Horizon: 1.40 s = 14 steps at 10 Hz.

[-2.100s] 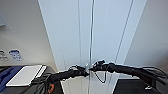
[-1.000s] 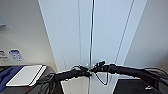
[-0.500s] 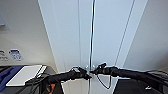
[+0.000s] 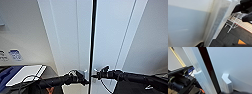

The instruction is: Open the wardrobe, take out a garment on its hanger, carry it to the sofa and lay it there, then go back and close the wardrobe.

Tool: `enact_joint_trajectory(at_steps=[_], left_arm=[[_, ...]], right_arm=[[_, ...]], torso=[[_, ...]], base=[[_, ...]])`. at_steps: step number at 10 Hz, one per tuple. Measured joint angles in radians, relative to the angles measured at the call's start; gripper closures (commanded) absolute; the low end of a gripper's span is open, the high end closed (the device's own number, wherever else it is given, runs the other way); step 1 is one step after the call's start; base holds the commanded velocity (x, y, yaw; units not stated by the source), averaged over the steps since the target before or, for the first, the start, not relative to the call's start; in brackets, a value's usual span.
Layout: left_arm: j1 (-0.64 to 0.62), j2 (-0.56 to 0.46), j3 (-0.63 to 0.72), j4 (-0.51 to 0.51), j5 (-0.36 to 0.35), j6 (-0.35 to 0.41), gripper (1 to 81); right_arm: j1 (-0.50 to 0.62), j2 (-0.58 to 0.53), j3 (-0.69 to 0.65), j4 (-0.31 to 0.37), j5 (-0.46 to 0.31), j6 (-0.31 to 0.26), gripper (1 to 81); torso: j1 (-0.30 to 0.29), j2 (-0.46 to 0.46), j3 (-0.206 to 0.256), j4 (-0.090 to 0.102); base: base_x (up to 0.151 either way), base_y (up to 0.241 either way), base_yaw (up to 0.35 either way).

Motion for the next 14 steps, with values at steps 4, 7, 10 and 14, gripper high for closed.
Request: enact_joint_trajectory(at_steps=[4,7,10,14], left_arm=[[0.024,-0.188,0.271,0.006,0.009,-0.001,1.0],[0.028,-0.347,0.471,0.004,-0.066,0.005,1.0],[0.090,-0.488,0.598,0.011,-0.129,0.018,1.0],[0.231,-0.600,0.644,0.072,-0.324,0.043,1.0]], right_arm=[[-0.043,-0.117,0.170,-0.026,-0.006,-0.010,1.0],[-0.105,-0.241,0.290,-0.028,0.073,-0.016,1.0],[-0.158,-0.371,0.402,-0.030,0.113,-0.016,1.0],[-0.243,-0.520,0.482,-0.041,0.226,-0.017,1.0]], torso=[[0.001,0.000,0.000,0.000],[0.001,0.000,0.000,0.000],[0.001,0.000,0.000,0.000],[0.001,0.000,0.001,0.000]], base=[[0.000,0.000,0.000],[0.000,0.000,0.000],[0.000,0.000,0.000],[0.000,0.000,0.000]])
